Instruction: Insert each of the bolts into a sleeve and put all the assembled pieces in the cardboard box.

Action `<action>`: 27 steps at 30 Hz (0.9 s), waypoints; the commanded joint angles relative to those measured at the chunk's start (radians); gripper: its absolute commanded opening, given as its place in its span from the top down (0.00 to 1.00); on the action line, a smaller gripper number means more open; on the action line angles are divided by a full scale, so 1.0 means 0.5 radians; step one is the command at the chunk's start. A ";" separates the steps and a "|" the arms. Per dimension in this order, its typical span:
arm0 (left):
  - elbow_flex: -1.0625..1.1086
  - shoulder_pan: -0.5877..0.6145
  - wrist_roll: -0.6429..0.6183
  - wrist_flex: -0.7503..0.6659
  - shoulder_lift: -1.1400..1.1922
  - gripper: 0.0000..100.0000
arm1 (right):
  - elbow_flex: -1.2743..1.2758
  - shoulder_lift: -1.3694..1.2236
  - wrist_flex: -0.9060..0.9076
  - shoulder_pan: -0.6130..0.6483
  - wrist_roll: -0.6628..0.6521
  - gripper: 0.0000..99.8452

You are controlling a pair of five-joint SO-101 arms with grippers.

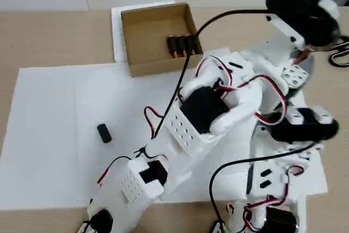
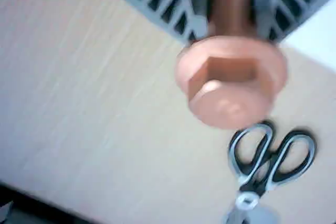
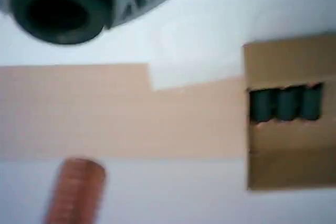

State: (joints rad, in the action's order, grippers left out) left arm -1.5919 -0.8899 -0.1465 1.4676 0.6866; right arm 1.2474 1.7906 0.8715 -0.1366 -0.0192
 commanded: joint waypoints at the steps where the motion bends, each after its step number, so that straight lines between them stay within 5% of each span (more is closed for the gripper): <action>1: -0.183 0.068 -0.012 0.064 -0.040 1.00 | 0.043 -0.008 -0.057 0.103 -0.018 1.00; 15: -0.189 0.408 0.132 0.571 -0.160 1.00 | 0.242 -0.026 -0.222 0.606 -0.144 1.00; 27: 0.023 0.427 0.114 0.598 -0.525 1.00 | 0.304 -0.029 -0.388 0.824 -0.150 1.00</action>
State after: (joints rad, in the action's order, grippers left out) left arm -1.6072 -0.6705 -0.0898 1.7361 0.4764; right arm 1.4085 1.7752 0.6997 0.2654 -0.0821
